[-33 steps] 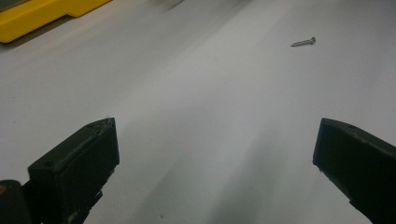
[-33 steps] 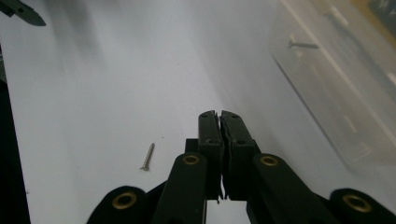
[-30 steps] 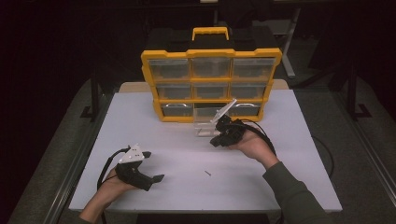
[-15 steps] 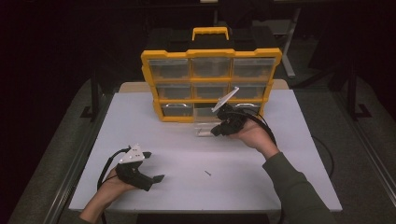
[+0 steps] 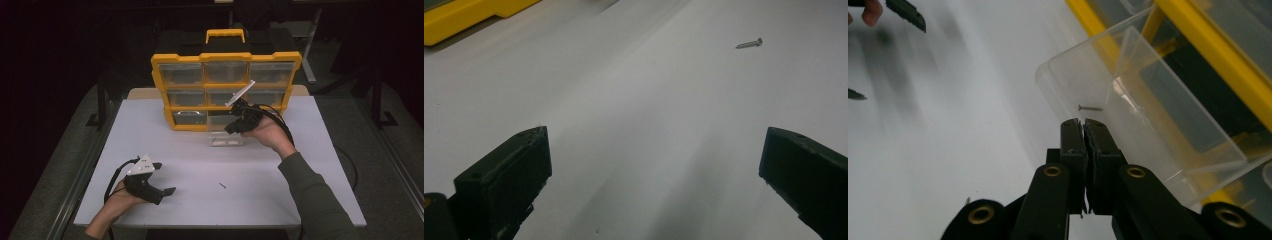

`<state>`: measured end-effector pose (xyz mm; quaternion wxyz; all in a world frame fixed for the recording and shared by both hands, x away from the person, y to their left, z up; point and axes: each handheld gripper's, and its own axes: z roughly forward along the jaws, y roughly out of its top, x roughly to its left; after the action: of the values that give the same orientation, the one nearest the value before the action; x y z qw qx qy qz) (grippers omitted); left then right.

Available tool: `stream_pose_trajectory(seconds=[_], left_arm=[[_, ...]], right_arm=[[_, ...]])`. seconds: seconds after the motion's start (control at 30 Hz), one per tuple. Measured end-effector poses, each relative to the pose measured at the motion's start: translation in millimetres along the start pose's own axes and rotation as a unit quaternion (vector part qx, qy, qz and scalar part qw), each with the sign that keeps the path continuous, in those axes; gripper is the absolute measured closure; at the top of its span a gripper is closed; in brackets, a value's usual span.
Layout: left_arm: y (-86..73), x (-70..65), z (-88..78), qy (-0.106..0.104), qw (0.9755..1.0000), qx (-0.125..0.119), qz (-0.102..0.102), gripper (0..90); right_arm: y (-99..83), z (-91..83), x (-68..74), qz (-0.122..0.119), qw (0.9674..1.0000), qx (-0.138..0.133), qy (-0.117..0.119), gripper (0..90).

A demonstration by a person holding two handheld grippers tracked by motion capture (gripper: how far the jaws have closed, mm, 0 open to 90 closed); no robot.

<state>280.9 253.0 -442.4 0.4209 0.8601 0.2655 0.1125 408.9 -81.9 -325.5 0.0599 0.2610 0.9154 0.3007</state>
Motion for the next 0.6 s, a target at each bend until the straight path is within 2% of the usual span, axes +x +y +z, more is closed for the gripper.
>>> stream_pose_trajectory(seconds=[0.33, 0.6], left_arm=[[0.0, 0.0, 0.1, 0.000, 1.0000, -0.001, 0.000, 0.2], [0.0, 0.1, 0.4, -0.002, 1.0000, 0.000, 0.000, 0.2]], right_arm=[[10.9, 6.1, -15.2, 0.016, 0.9998, -0.008, -0.013, 86.1], [11.9, 24.9, -29.3, 0.030, 0.9993, 0.002, -0.022, 86.1]])
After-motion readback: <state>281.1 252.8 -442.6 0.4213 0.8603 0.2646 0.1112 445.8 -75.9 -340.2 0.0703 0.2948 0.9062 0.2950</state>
